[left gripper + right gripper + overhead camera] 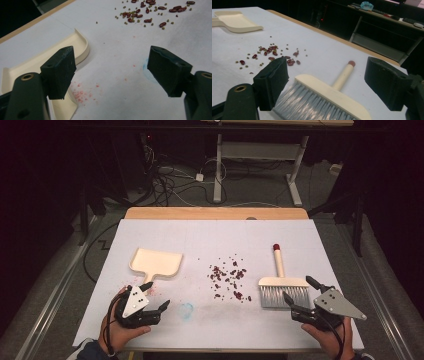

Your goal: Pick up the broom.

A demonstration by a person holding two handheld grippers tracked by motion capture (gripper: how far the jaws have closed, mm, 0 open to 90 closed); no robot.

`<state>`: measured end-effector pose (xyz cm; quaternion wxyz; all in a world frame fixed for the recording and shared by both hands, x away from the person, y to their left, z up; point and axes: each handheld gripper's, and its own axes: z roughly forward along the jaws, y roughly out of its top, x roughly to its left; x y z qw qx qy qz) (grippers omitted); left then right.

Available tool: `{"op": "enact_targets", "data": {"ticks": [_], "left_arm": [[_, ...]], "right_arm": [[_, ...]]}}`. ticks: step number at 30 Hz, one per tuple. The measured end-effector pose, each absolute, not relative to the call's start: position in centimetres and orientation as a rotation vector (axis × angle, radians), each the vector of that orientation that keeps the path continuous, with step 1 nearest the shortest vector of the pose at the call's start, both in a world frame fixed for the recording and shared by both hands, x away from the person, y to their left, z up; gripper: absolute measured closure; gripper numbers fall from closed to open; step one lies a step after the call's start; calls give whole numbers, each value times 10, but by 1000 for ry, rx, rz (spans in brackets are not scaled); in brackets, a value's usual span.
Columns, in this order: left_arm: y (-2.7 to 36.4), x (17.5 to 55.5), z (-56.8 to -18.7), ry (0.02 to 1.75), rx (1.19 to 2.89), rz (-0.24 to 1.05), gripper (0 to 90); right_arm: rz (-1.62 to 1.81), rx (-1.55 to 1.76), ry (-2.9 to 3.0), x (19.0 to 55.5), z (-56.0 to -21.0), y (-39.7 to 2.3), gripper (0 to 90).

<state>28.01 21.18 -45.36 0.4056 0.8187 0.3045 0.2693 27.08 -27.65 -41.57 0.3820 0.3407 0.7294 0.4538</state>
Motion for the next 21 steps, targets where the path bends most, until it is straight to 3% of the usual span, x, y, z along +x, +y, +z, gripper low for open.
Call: {"op": "enact_targets", "data": {"ticks": [12, 21], "left_arm": [[211, 277, -457, 764, 2103, 677, 221], [209, 277, -461, 767, 2137, 654, 221]], "right_arm": [[1107, 937, 1860, 284, -410, -283, 200], [947, 1098, 1950, 328, -400, -280, 211]]}}
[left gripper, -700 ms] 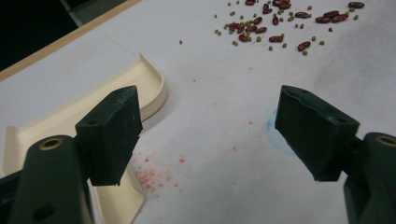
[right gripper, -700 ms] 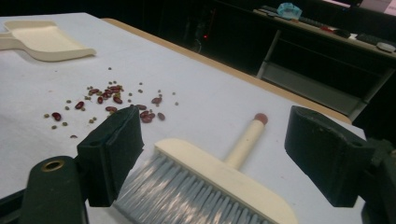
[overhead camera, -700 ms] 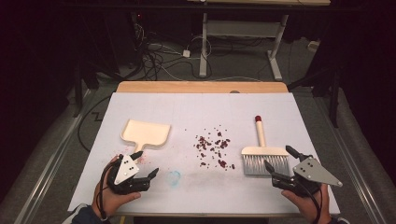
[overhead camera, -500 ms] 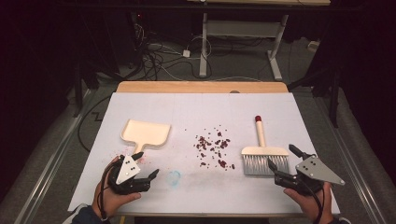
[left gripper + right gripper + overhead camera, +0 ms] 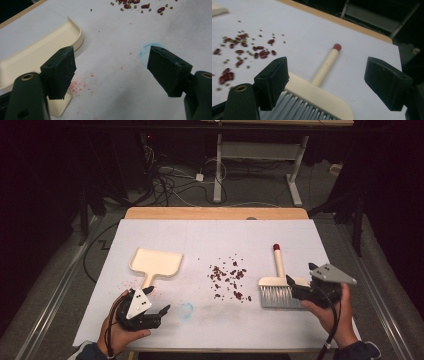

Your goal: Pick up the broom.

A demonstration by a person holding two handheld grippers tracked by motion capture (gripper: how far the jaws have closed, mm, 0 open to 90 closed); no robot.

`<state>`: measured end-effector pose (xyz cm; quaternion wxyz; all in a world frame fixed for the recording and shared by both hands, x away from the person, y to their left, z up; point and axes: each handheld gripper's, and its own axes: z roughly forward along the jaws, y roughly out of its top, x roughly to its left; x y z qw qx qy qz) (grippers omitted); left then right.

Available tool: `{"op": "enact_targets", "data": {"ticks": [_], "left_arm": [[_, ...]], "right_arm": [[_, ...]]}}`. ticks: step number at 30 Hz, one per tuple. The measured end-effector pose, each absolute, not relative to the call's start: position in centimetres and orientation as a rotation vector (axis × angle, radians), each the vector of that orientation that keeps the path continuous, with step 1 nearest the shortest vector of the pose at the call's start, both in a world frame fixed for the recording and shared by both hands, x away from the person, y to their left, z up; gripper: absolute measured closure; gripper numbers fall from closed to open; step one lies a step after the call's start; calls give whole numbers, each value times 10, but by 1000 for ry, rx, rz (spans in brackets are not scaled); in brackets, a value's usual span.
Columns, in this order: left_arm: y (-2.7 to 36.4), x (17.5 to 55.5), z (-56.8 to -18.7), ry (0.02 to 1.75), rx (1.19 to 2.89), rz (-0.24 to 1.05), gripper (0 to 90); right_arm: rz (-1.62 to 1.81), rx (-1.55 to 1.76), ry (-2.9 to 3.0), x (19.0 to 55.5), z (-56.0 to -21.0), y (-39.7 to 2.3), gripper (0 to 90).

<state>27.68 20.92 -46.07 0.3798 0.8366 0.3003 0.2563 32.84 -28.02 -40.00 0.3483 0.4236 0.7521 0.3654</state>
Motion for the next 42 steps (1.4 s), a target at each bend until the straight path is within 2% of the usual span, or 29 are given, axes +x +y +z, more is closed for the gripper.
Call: {"op": "enact_targets", "data": {"ticks": [8, 13, 16, 17, 20, 22, 23, 29, 37, 42], "left_arm": [[206, 278, -463, 768, 2168, 626, 221], [206, 278, -466, 770, 2184, 617, 221], [206, 278, -467, 771, 2193, 617, 221], [206, 278, -467, 771, 2193, 617, 221], [206, 277, -467, 768, 2201, 620, 221], [206, 277, -467, 768, 2206, 619, 221], [206, 277, -467, 757, 2208, 633, 221], [203, 278, -468, 748, 2225, 617, 221], [200, 281, -470, 738, 2244, 598, 222], [200, 279, -468, 743, 2226, 606, 221]], "right_arm": [[797, 1362, 2087, 399, -405, -271, 284], [712, 1522, 2181, 437, -433, -264, 321], [593, 1556, 2216, 450, -450, -258, 394], [558, 1550, 2231, 452, -455, -256, 399], [592, 1514, 2263, 452, -454, -255, 517], [597, 1521, 2258, 451, -454, -255, 533], [611, 1531, 2242, 451, -455, -254, 609], [621, 1506, 2207, 449, -456, -246, 709], [661, 1476, 2203, 446, -457, -248, 710], [769, 1432, 2161, 436, -445, -255, 712]]}}
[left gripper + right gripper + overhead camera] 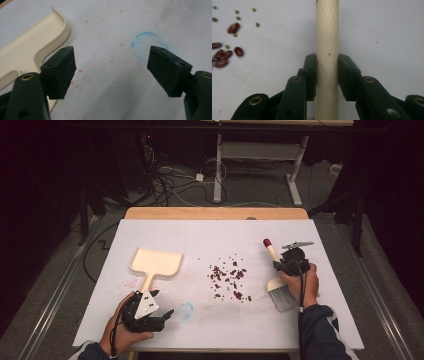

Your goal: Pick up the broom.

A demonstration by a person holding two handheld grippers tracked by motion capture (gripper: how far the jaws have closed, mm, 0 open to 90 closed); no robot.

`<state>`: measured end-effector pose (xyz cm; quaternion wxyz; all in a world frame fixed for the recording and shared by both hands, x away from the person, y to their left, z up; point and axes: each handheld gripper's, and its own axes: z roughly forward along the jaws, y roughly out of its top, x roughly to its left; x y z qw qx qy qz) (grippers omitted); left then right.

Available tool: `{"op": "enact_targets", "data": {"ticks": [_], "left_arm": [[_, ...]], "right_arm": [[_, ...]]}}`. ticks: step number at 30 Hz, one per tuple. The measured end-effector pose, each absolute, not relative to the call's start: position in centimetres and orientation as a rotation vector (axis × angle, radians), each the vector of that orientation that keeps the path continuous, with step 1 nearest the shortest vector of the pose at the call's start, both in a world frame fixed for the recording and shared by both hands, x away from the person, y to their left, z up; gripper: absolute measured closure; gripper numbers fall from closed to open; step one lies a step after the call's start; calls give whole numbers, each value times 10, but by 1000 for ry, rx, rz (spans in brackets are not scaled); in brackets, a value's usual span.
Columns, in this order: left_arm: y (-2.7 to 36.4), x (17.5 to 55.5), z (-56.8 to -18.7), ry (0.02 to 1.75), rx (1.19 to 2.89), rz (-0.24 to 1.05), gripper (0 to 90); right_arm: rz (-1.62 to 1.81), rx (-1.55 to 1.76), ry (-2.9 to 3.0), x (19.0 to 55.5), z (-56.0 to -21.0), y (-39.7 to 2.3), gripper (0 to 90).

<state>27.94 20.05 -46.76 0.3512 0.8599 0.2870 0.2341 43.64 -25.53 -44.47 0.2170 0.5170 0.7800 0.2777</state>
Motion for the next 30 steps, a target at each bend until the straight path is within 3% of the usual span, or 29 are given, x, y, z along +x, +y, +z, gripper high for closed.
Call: {"op": "enact_targets", "data": {"ticks": [11, 21, 30], "left_arm": [[177, 281, -440, 703, 2094, 527, 221], [90, 286, -412, 503, 2025, 415, 229], [31, 296, -408, 482, 1987, 368, 247]], "right_arm": [[1020, 1271, 2015, 393, -393, -264, 715], [1168, 1113, 1951, 352, -361, -231, 715], [1264, 1005, 1948, 323, -360, -189, 714]]}}
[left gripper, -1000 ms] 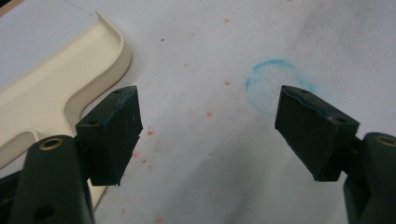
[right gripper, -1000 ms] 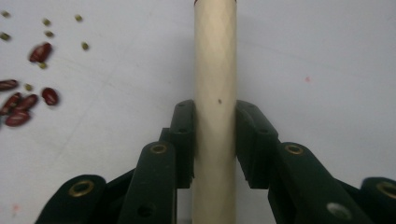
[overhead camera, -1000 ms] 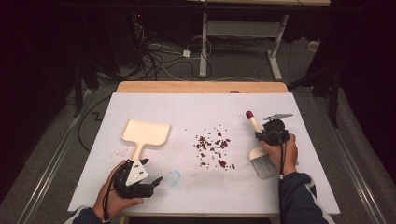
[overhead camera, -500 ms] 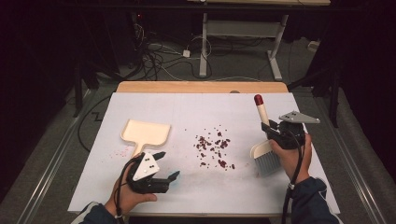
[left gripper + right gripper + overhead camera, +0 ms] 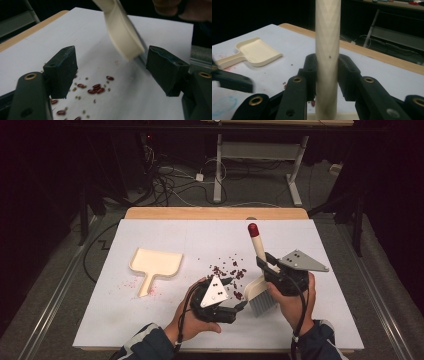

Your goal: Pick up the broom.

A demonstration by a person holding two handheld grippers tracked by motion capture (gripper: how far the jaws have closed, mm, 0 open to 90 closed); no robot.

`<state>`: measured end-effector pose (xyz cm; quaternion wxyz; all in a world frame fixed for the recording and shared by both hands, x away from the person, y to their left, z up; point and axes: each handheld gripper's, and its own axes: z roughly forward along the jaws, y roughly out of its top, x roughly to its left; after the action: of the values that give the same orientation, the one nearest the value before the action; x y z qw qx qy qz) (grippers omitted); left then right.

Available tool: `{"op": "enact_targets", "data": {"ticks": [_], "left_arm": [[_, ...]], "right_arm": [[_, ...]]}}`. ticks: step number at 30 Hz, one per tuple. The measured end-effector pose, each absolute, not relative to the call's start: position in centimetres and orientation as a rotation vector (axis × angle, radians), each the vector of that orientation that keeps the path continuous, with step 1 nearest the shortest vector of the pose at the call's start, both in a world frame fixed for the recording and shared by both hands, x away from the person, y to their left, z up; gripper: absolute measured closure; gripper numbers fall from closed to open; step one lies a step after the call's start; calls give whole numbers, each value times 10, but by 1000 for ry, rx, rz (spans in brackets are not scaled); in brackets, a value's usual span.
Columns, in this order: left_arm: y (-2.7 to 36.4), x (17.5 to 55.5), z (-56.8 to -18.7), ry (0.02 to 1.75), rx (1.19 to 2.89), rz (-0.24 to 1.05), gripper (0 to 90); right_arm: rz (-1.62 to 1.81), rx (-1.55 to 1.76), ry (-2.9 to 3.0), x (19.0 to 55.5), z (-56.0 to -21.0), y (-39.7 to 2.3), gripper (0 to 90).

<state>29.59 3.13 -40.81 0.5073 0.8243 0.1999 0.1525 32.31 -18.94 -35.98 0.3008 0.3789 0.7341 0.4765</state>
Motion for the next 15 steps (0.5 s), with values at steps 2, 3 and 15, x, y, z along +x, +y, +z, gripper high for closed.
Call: {"op": "enact_targets", "data": {"ticks": [2, 3, 15], "left_arm": [[25, 298, -409, 490, 1973, 351, 268], [23, 299, -410, 493, 1972, 340, 278], [34, 310, -418, 515, 1920, 218, 574]], "right_arm": [[1267, 975, 1963, 318, -361, -181, 714], [1276, 965, 1965, 316, -361, -178, 714], [1362, 875, 1974, 297, -356, -160, 711]]}}
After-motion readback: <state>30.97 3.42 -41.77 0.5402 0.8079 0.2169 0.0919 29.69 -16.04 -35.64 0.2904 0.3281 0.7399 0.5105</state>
